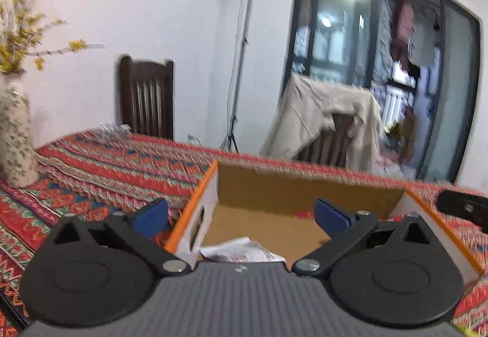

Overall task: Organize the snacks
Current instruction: 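Open both grippers to drop the sachet and green bar into the box, then withdraw both tools from the box back to the snack pile, then grasp the second yellow-green bar with the right gripper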

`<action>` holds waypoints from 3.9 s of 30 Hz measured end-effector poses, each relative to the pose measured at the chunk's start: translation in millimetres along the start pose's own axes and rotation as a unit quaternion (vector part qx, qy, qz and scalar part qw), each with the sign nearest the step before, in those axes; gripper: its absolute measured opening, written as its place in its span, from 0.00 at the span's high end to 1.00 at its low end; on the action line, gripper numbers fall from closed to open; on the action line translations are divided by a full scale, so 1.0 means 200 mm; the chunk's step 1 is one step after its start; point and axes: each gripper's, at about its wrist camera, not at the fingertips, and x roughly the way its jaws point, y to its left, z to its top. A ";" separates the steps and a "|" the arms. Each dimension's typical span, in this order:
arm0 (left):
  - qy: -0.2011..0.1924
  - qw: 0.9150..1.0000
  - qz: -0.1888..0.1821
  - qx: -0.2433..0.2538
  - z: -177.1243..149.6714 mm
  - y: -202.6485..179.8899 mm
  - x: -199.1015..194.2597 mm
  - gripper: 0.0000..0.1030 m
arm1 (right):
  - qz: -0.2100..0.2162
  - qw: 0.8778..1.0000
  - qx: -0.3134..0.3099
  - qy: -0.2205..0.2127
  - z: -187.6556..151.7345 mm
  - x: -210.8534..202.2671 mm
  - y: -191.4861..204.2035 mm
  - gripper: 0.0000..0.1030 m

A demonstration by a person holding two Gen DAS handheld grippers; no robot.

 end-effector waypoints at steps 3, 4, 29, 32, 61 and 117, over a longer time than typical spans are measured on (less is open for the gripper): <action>-0.002 1.000 0.000 -0.006 0.04 -0.01 -0.04 0.00 | 0.003 1.000 0.003 -0.005 0.06 -0.07 -0.01 0.00; 0.002 1.000 0.004 -0.005 0.06 -0.02 -0.05 0.00 | 0.008 1.000 0.000 -0.007 0.08 -0.10 -0.01 0.00; 0.102 0.995 0.019 0.003 -0.22 -0.07 -0.55 0.00 | 0.022 0.999 -0.003 0.038 -0.23 -0.72 -0.34 0.00; 0.118 0.993 0.020 0.001 -0.27 -0.06 -0.57 0.00 | 0.025 0.998 0.002 0.052 -0.29 -0.73 -0.35 0.00; 0.110 0.993 -0.012 0.033 -0.47 0.08 -0.74 0.00 | 0.027 0.996 0.039 0.072 -0.56 -0.90 -0.19 0.00; 0.122 0.991 -0.062 -0.006 -0.47 0.24 -0.68 0.00 | -0.067 0.994 -0.073 0.055 -0.56 -0.65 -0.24 0.68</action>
